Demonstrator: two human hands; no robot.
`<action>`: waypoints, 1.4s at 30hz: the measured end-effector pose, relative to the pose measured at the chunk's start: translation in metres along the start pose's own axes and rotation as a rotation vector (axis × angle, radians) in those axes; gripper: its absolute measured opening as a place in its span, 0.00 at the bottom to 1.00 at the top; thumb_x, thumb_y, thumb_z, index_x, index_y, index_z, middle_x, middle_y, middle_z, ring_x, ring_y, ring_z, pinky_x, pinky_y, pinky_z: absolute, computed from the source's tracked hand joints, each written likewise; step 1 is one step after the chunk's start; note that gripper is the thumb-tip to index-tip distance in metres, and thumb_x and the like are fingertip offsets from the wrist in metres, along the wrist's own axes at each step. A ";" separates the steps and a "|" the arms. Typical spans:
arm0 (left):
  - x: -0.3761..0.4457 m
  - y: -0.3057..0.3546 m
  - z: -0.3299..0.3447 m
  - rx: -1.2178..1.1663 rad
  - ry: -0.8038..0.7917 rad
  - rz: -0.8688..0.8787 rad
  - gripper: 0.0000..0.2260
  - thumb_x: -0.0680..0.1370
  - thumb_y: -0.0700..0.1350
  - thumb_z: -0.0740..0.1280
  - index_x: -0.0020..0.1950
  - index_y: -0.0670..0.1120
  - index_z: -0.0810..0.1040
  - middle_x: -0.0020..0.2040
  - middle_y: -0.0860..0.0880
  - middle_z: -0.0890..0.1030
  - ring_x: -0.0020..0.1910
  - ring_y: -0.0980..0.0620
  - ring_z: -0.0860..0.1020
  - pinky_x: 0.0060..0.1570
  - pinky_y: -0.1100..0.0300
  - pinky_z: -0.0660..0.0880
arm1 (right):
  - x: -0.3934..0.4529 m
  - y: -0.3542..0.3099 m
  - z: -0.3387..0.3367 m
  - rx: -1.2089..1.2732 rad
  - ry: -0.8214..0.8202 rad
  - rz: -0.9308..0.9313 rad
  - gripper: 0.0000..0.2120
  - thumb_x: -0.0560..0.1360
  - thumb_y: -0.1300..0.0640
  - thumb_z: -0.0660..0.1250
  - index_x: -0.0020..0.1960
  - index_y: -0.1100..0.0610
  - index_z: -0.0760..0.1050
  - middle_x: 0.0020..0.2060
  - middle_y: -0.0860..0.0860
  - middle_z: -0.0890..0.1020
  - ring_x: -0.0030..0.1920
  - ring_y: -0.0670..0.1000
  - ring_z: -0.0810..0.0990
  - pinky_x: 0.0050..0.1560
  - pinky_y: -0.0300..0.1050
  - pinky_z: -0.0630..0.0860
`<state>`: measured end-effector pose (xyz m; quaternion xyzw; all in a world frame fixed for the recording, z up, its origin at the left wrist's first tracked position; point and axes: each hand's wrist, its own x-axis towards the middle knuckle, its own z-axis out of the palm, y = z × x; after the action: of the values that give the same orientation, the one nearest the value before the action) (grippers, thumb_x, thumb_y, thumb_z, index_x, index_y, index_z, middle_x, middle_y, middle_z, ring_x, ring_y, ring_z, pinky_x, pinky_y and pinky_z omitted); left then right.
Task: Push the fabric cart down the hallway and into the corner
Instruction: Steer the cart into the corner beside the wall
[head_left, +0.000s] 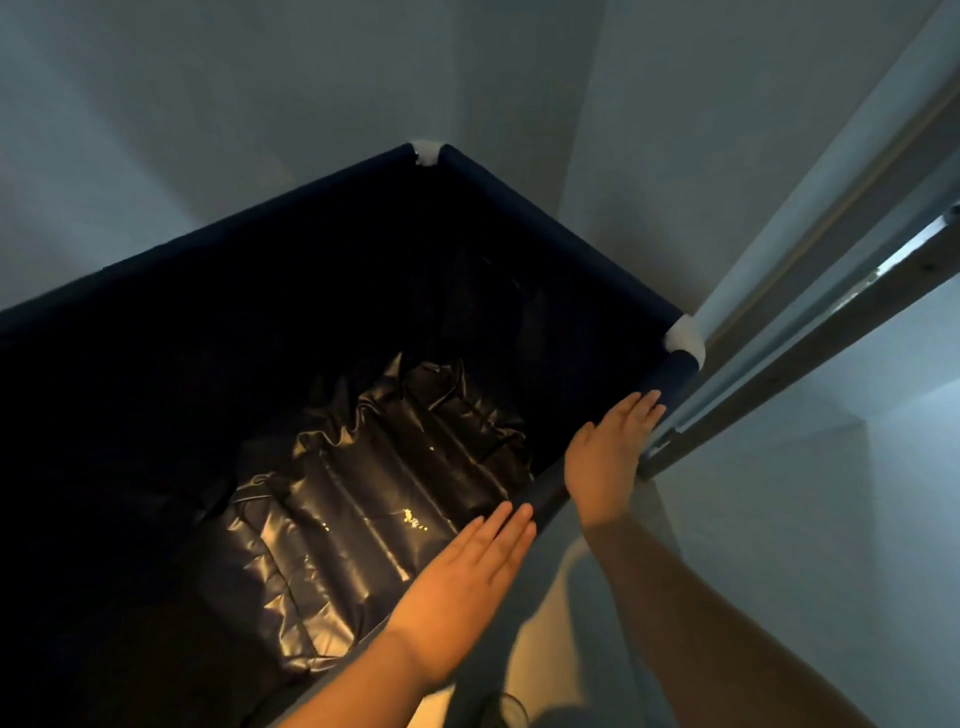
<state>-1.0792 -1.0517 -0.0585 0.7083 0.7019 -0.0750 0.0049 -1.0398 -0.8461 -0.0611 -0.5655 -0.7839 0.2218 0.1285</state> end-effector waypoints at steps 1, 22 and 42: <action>-0.005 0.001 -0.001 0.008 0.014 -0.014 0.34 0.77 0.38 0.55 0.71 0.36 0.32 0.73 0.38 0.36 0.71 0.41 0.36 0.67 0.48 0.38 | 0.004 0.001 -0.002 -0.006 0.003 -0.001 0.29 0.78 0.61 0.54 0.71 0.71 0.43 0.74 0.68 0.45 0.74 0.65 0.41 0.75 0.58 0.45; 0.004 -0.099 0.002 0.001 -0.047 0.120 0.30 0.73 0.37 0.56 0.75 0.39 0.53 0.76 0.42 0.54 0.74 0.47 0.53 0.71 0.54 0.48 | 0.015 -0.028 0.025 -0.126 0.128 0.092 0.29 0.73 0.58 0.42 0.67 0.79 0.51 0.68 0.77 0.54 0.70 0.74 0.50 0.71 0.68 0.49; -0.041 -0.336 0.042 -0.263 0.189 -0.104 0.22 0.71 0.45 0.73 0.63 0.42 0.74 0.59 0.44 0.80 0.56 0.44 0.79 0.58 0.48 0.73 | -0.051 -0.173 0.122 -0.302 0.194 -0.093 0.26 0.77 0.52 0.46 0.67 0.64 0.67 0.67 0.60 0.72 0.72 0.59 0.62 0.73 0.57 0.53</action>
<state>-1.4178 -1.0920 -0.0627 0.6681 0.7388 0.0840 0.0276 -1.2219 -0.9642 -0.0796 -0.5602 -0.8176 0.0398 0.1271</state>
